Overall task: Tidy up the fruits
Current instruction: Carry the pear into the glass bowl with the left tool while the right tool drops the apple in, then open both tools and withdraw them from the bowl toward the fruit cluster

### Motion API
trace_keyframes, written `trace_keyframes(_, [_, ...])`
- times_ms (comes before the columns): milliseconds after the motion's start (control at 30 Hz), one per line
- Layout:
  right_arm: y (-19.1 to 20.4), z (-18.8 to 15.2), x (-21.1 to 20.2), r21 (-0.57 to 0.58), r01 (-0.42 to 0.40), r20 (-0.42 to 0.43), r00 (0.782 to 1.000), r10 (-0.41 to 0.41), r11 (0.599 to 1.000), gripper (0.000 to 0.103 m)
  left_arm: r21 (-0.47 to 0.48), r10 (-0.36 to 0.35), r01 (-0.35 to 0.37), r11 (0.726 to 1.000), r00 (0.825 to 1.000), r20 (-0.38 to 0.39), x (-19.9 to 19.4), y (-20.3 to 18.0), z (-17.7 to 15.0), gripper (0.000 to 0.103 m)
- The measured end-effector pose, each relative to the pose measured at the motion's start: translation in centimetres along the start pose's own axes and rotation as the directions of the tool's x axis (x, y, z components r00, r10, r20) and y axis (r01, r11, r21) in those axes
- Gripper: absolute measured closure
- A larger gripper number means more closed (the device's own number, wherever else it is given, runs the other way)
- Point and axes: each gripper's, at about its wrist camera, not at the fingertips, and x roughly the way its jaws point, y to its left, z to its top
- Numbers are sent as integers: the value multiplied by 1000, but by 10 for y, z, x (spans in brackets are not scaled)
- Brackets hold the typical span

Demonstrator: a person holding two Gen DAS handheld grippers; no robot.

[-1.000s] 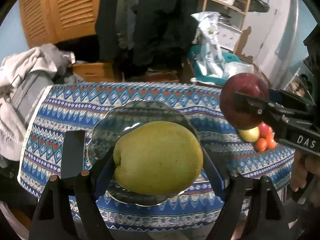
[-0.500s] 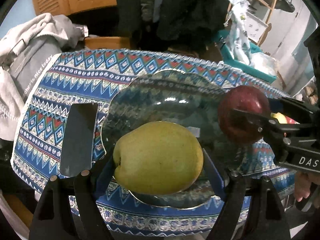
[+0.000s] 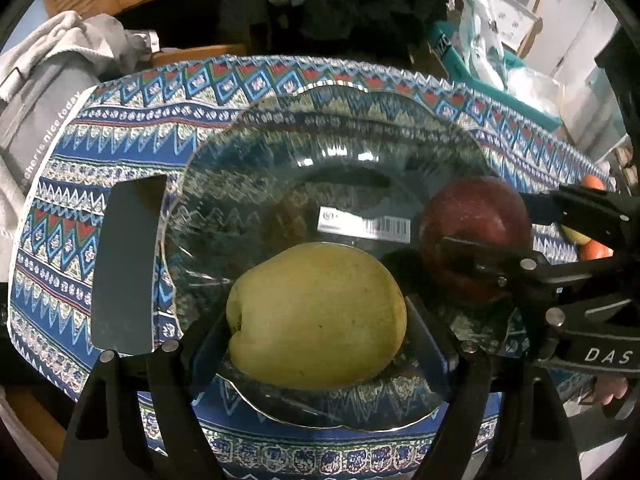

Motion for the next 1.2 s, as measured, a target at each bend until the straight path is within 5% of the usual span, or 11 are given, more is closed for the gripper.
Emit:
trace_keyframes(333, [-7, -6, 19, 20, -2, -54, 999, 3, 1000, 41, -10, 7, -8, 1000, 996, -84, 25, 1, -6, 19])
trace_keyframes(533, [-10, -3, 21, 37, -25, -66, 997, 27, 999, 39, 13, 33, -32, 999, 998, -50, 14, -2, -6, 19])
trace_keyframes(800, [-8, 8, -4, 42, -59, 6, 998, 59, 997, 38, 9, 38, -38, 999, 999, -5, -14, -5, -2, 19])
trace_keyframes(1200, [-14, 12, -71, 32, 83, 144, 986, -87, 996, 38, 44, 20, -25, 999, 993, 115, -66, -34, 13, 19])
